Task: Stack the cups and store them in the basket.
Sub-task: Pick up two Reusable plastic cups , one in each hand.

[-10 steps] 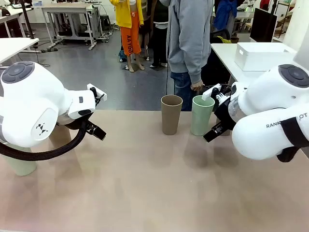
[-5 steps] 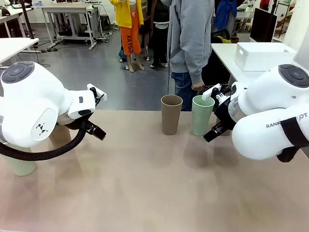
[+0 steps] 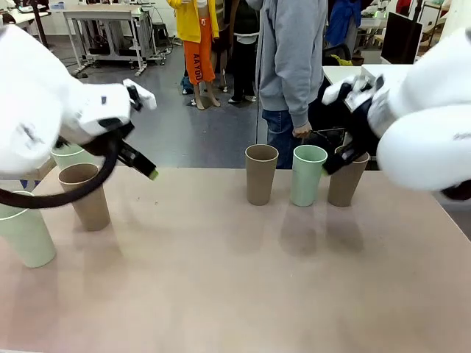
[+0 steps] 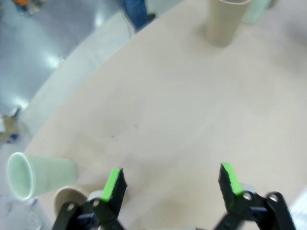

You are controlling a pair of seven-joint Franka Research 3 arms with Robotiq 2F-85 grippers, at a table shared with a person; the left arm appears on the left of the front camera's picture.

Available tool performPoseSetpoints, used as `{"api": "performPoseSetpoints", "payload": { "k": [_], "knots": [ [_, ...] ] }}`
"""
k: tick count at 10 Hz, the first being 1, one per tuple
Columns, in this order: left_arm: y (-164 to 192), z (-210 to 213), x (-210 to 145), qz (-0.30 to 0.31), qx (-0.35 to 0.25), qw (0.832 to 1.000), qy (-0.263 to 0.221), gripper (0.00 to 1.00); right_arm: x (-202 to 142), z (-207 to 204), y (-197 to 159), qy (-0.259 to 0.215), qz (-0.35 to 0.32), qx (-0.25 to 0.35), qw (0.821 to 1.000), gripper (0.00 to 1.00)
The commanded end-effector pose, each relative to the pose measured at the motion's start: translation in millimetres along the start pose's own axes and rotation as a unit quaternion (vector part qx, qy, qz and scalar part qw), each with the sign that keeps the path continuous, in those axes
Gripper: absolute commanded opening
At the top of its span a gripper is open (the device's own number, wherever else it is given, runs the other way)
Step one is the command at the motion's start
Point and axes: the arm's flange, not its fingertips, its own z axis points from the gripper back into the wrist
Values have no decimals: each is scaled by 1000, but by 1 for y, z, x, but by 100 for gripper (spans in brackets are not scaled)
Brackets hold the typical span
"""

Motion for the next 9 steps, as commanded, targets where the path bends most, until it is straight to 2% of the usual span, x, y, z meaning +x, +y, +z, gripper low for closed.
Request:
{"api": "performPoseSetpoints", "payload": {
  "k": [1,2,3,5,6,8,9],
  "knots": [
    [29,62,-19,-70,-72,995,11,100,-3,54,-28,-11,41,50,998,100],
    [48,91,-39,-128,-102,986,4,100,-20,76,-56,-29,71,76,994,100],
    [69,109,-63,-158,-123,980,-5,100,-44,87,-82,-51,95,99,989,100],
    [109,123,-118,-211,-165,963,-33,100,-97,90,-126,-90,101,135,981,100],
    [122,125,-143,-224,-175,957,-54,100,-121,85,-145,-109,101,152,977,100],
    [149,125,-176,-250,-202,940,-111,100,-147,68,-167,-126,105,177,970,100],
    [147,120,-185,-245,-215,935,-139,100,-158,60,-175,-130,101,185,969,100]
  ]
}}
